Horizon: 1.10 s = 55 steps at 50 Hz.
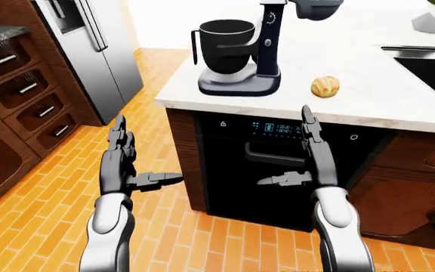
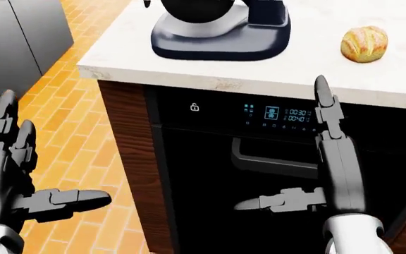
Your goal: Place the bread in the stand mixer bowl.
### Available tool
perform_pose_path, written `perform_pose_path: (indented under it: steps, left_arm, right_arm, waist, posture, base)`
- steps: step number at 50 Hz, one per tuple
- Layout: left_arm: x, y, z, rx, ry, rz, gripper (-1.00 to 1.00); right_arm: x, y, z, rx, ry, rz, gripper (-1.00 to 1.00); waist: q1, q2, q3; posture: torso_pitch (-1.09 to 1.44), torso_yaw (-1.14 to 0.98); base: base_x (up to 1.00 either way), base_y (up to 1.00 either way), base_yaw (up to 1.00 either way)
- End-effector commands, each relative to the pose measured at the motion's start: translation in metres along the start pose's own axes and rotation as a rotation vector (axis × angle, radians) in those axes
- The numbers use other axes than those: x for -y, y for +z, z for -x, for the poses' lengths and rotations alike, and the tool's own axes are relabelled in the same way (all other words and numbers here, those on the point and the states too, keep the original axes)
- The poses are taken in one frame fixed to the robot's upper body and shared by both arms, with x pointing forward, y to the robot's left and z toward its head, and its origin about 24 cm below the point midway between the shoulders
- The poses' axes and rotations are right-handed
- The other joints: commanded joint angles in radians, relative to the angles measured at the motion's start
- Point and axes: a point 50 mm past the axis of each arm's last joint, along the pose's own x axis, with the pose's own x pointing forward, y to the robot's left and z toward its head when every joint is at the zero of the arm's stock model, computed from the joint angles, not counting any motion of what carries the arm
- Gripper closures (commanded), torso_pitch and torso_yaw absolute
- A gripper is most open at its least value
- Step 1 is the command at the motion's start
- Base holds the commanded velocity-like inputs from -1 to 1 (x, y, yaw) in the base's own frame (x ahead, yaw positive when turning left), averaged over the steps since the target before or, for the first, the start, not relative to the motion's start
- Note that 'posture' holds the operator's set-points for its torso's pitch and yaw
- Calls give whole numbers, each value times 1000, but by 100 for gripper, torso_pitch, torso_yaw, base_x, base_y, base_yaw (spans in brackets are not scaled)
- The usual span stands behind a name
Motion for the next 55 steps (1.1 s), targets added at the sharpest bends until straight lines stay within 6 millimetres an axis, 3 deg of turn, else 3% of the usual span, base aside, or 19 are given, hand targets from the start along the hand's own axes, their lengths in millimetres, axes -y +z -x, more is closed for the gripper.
perform_pose_path:
  steps: [1, 4, 6, 7, 15, 29, 30, 31, 34, 41, 47, 50, 53, 55]
  left_arm:
    - [6, 17, -2, 84, -22, 4, -100]
    - [6, 17, -2, 84, -24, 4, -100]
    - [6, 17, -2, 84, -25, 4, -100]
    - [6, 18, -2, 85, -26, 4, -100]
    - [6, 17, -3, 83, -27, 4, -100]
    - [6, 16, -1, 83, -26, -1, -100]
    - [6, 16, -1, 83, -25, -2, -100]
    - [6, 16, -1, 83, -26, -2, -100]
    - [6, 16, -1, 83, -26, -1, -100]
    - [6, 16, -1, 84, -26, -1, -100]
    - [6, 15, -1, 84, -26, -1, -100]
    - [6, 15, -1, 84, -25, -1, -100]
    - [6, 15, -1, 84, -25, -1, -100]
    - [6, 16, -1, 85, -25, -2, -100]
  right_arm:
    - [9, 14, -2, 70, -43, -8, -100]
    - [10, 15, -1, 73, -49, -19, -100]
    - [10, 17, 0, 77, -51, -15, -100]
    - [10, 18, 0, 78, -53, -14, -100]
    - [12, 19, 0, 81, -61, -6, -100]
    - [12, 18, 1, 84, -63, -3, -100]
    - [12, 18, 2, 83, -64, -3, -100]
    - [12, 18, 2, 83, -64, -2, -100]
    - [11, 18, 2, 82, -63, -2, -100]
    - [11, 18, 2, 81, -64, -2, -100]
    - [11, 17, 2, 80, -63, -1, -100]
    - [11, 18, 2, 82, -65, -2, -100]
    - [11, 18, 3, 82, -65, -2, -100]
    - [11, 18, 3, 82, -65, -1, -100]
  waist:
    - [-9, -3, -15]
    - [-10, -43, -16]
    - [-3, -86, -17]
    - [-2, -72, -11]
    - [-6, -60, -33]
    - [-8, -57, -41]
    - [-8, -54, -58]
    - [-9, -53, -38]
    - [-10, -52, -25]
    - [-12, -52, -17]
    - [-9, -14, -9]
    - [-7, -25, -19]
    - [-5, -19, -19]
    - [-4, -31, -21]
  posture:
    - [0, 0]
    - [0, 0]
    - [0, 0]
    - [0, 0]
    - [0, 0]
    - [0, 0]
    - [0, 0]
    - [0, 0]
    - [0, 0]
    - [0, 0]
    - [0, 0]
    - [0, 0]
    - [0, 0]
    - [0, 0]
  base:
    - [0, 0, 0]
    - [0, 0, 0]
    - [0, 0, 0]
    - [0, 0, 0]
    - [0, 0, 0]
    - [1, 0, 0]
    - [7, 0, 0]
    - [6, 0, 0]
    - [7, 0, 0]
    - [8, 0, 0]
    - [9, 0, 0]
    - [9, 0, 0]
    - [9, 0, 0]
    - [10, 0, 0]
